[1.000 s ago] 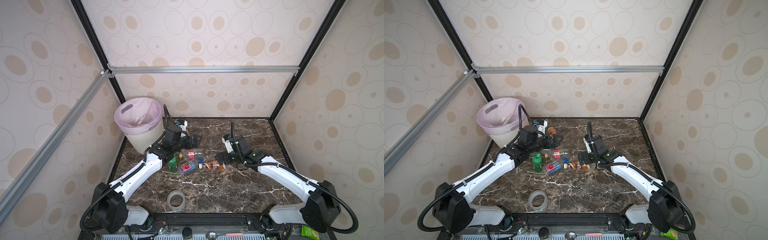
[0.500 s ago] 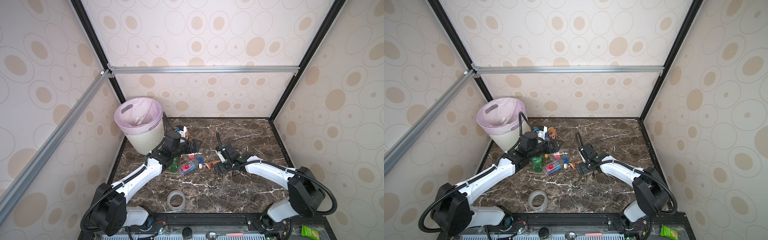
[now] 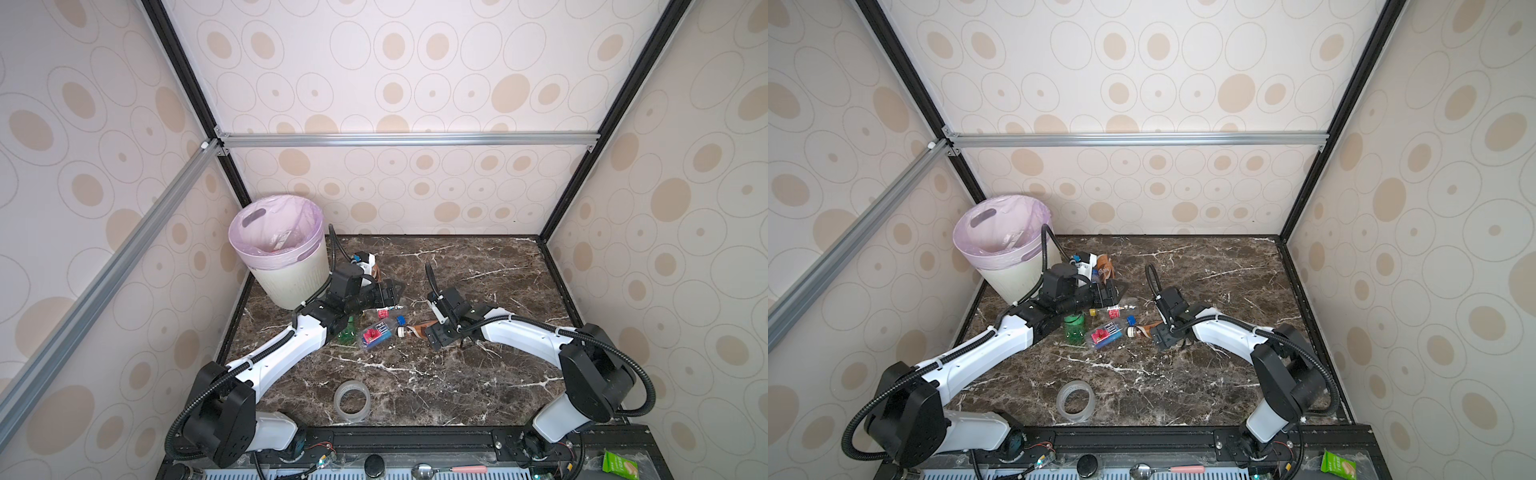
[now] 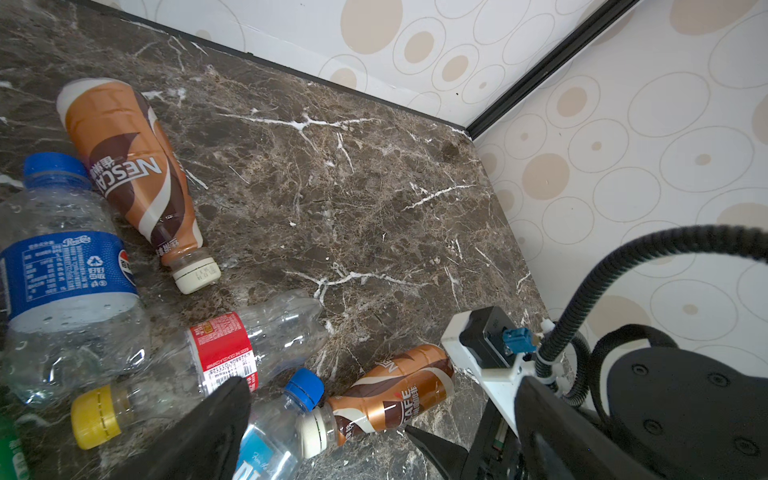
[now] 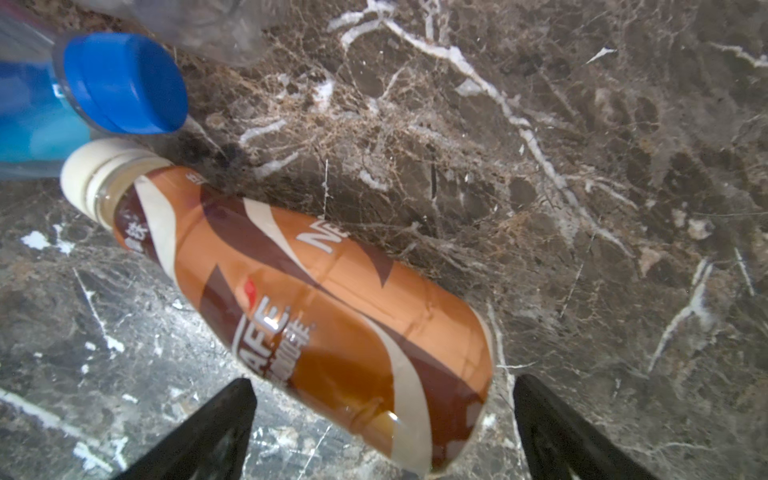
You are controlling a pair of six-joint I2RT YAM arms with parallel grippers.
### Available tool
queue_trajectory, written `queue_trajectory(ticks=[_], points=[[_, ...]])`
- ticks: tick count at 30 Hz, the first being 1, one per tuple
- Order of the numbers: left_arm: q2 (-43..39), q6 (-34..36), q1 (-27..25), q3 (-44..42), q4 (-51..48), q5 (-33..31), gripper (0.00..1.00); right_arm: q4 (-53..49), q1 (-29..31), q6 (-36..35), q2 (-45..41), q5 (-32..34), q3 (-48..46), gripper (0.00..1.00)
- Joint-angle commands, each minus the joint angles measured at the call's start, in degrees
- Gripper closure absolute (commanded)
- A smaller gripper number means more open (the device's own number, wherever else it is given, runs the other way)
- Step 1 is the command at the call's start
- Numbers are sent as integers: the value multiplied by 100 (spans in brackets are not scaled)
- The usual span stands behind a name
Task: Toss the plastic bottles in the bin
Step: 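Lower right gripper and close it on the Nescafe coffee bottle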
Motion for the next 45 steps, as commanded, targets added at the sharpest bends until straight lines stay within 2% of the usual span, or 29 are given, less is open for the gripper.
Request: queue_trajectory(ticks=[1,10,17,24,30,34,45], points=[[77,-32,-37,122,158,47,1,-50,29,-31,160,172,176,0],[28,4,-23,123,101,-22,1,78,25,-160,324,-185,352,0],[-42,-23,49,-20,139,-20,1,-89,24,-387,290,75,533,0],[-72,-51,128,-107,167,24,1,-388,113,-767,459,48,823,0],[-246,-387,568,-317,401,492,1,-443,347,-1095,639,21,1005,0],[-378,-401,722,-409,382,526,1,-512,449,-1180,889,74,1142,0],[-409,-405,755,-515,420,560,1,-588,452,-1159,1188,250,1087,12]])
